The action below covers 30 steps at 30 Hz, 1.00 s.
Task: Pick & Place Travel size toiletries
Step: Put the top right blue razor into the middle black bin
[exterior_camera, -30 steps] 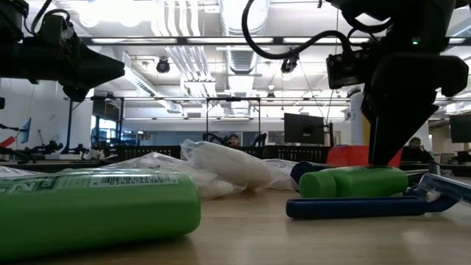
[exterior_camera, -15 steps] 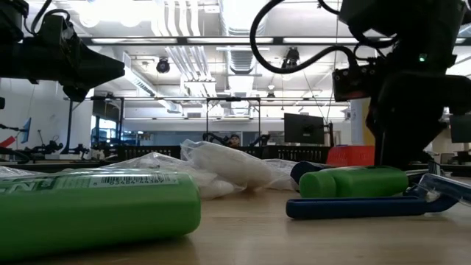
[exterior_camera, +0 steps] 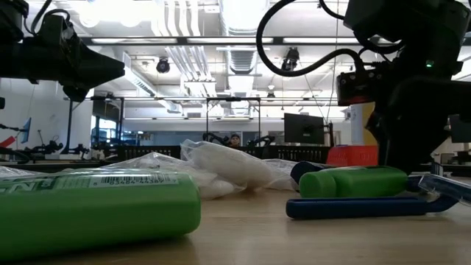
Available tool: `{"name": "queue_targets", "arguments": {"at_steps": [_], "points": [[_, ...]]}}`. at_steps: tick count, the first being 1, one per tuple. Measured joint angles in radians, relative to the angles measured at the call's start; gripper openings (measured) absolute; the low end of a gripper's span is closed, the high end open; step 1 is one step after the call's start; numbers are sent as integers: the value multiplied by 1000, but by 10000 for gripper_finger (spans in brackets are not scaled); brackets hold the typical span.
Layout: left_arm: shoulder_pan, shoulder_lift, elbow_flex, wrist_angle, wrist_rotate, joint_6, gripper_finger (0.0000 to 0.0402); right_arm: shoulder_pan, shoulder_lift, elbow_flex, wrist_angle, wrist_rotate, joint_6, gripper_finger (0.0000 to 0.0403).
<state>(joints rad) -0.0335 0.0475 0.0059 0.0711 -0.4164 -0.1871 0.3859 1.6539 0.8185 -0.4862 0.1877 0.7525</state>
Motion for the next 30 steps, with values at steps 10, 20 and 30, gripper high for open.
{"name": "queue_targets", "arguments": {"at_steps": [10, 20, 30], "points": [[0, 0, 0, 0, 0, 0, 115, 0, -1, 2, -4, -10, -15, 22], [0, 0, 0, 0, 0, 0, 115, 0, -25, 27, -6, -65, -2, 40], [0, 0, 0, 0, 0, 0, 115, 2, -124, 27, -4, -57, -1, 35]]}}
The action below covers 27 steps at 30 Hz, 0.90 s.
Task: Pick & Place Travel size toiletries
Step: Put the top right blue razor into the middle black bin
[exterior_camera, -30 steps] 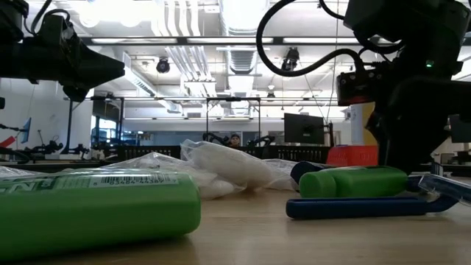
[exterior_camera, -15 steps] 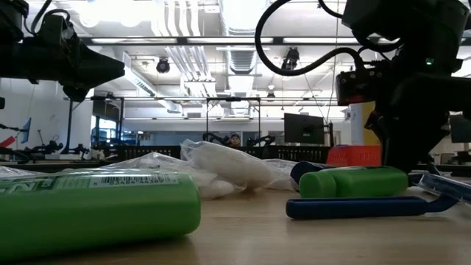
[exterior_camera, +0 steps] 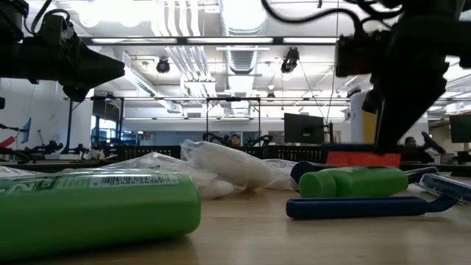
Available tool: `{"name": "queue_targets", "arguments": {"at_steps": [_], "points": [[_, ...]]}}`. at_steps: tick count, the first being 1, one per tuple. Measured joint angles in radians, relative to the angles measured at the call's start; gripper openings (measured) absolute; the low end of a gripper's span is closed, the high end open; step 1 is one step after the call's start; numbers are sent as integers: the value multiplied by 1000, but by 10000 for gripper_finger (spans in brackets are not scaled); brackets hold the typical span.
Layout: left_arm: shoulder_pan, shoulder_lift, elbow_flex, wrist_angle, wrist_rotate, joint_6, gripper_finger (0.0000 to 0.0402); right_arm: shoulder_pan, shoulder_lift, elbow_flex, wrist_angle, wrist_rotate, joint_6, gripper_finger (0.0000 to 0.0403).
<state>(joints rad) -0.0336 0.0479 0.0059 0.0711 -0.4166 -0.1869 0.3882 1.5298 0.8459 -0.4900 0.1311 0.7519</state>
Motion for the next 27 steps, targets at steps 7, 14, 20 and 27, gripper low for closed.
{"name": "queue_targets", "arguments": {"at_steps": [7, 14, 20, 27], "points": [[0, 0, 0, 0, 0, 0, 115, 2, -42, 1, 1, 28, 0, 35], [0, 0, 0, 0, 0, 0, 115, 2, -42, 1, -3, 31, -4, 34], [0, 0, 0, 0, 0, 0, 115, -9, -43, 1, 9, 98, -8, 37], [0, 0, 0, 0, 0, 0, 115, -62, -43, 1, 135, 108, -28, 38]]}}
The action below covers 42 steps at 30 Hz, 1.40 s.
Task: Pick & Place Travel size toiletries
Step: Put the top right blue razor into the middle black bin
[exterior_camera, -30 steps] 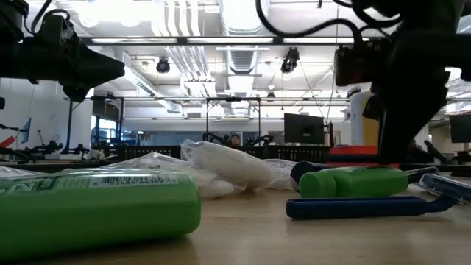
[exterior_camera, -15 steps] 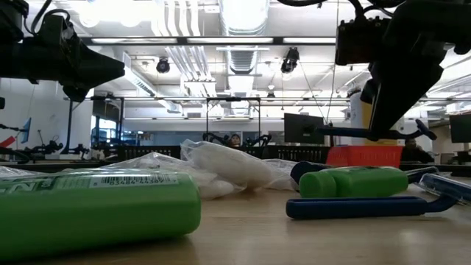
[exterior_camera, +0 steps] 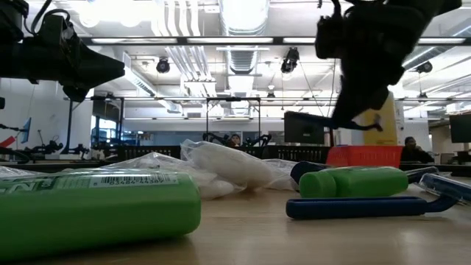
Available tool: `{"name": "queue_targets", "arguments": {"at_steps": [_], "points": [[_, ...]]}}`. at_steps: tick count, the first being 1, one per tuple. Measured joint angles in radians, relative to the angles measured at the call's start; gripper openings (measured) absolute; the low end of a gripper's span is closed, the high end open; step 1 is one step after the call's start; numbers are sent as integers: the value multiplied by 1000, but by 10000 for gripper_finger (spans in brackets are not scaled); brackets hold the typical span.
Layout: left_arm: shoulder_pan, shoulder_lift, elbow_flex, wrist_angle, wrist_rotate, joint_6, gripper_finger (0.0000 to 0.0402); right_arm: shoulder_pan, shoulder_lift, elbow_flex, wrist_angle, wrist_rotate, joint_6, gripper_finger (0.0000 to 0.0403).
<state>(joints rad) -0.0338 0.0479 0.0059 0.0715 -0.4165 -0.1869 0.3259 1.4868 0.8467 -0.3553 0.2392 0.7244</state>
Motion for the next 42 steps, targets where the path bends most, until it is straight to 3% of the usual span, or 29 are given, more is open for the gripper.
{"name": "queue_targets", "arguments": {"at_steps": [14, 20, 32, 42], "points": [[0, 0, 0, 1, 0, 0, 115, -175, 1, 0, 340, -2, -113, 38], [0, 0, 0, 1, 0, 0, 115, -324, 1, 0, 559, -93, -145, 38], [0, 0, 0, 0, 0, 0, 115, -425, 9, 0, 636, -105, -124, 38], [1, 2, 0, 3, -1, 0, 115, -481, 256, 88, 762, -216, -73, 38]]}}
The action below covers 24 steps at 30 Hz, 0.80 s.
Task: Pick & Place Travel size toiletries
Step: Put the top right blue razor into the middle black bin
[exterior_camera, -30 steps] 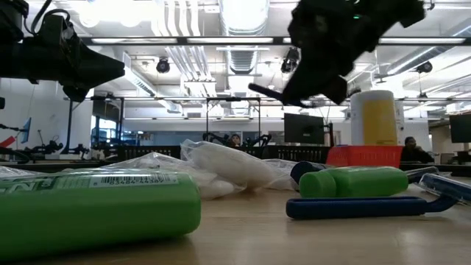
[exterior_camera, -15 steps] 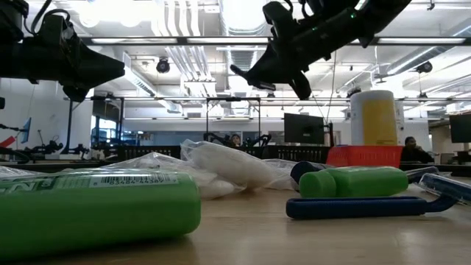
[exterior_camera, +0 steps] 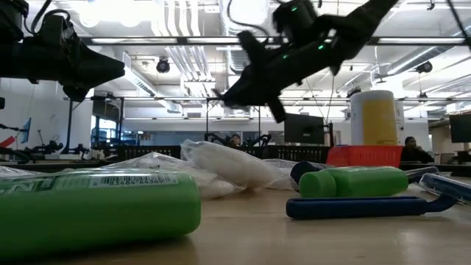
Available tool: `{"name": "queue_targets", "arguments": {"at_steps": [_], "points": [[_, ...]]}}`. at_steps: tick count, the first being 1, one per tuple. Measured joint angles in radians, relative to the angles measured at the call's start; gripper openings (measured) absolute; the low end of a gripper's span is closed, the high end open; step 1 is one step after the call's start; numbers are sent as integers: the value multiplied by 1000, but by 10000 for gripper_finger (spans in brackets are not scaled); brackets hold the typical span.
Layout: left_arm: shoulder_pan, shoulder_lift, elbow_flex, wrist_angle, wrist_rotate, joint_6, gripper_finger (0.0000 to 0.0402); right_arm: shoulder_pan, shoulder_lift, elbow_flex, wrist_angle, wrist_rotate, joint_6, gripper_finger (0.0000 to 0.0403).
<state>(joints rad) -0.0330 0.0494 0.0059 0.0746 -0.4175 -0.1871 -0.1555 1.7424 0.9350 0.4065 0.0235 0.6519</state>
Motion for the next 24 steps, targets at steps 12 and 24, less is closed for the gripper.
{"name": "queue_targets", "arguments": {"at_steps": [12, 24], "points": [[-1, 2, 0, -1, 0, 0, 115, -66, 193, 134, -75, -28, 97, 38], [-1, 4, 0, -1, 1, 0, 115, -72, 216, 195, -267, -16, 101, 87]]}}
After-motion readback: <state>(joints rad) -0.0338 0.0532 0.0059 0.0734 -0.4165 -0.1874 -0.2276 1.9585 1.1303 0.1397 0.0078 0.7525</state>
